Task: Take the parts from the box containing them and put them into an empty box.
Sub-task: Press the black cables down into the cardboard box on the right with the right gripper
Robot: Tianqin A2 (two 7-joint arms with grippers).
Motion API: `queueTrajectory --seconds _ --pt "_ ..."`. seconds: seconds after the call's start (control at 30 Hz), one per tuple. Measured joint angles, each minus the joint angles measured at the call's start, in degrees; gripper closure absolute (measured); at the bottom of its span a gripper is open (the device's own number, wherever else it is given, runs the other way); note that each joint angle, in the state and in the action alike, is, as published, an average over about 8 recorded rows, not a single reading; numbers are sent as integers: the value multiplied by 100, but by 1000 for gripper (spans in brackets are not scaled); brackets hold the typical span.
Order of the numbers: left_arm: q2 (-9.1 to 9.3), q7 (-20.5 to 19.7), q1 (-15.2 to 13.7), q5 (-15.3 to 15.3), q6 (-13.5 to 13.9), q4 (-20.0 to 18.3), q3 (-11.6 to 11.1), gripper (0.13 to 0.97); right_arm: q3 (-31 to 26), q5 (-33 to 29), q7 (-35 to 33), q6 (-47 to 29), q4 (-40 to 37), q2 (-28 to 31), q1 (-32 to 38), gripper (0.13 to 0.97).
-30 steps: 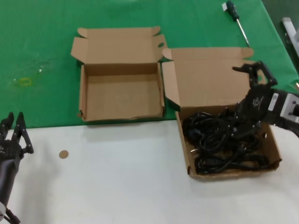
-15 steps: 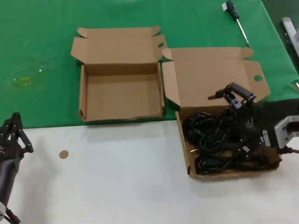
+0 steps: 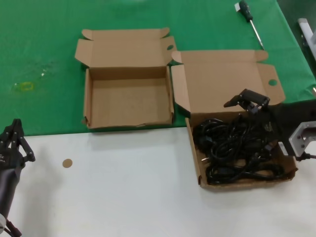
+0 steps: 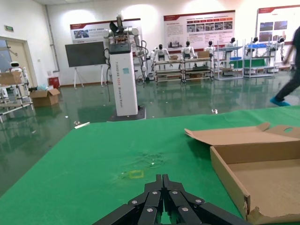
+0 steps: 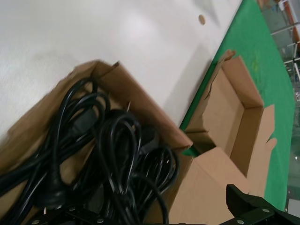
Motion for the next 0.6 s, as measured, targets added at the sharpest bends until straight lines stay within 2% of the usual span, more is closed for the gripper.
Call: queueTrajectory --seconds 0.3,0.43,0.6 --pt "0 2 0 1 0 0 0 945 49 -126 -177 100 -114 -1 -87 235" --pt "0 2 0 1 0 0 0 945 67 -146 -198 135 -120 -13 -143 235" --pt "0 2 0 1 0 0 0 945 76 -179 -215 162 -133 -28 -183 335"
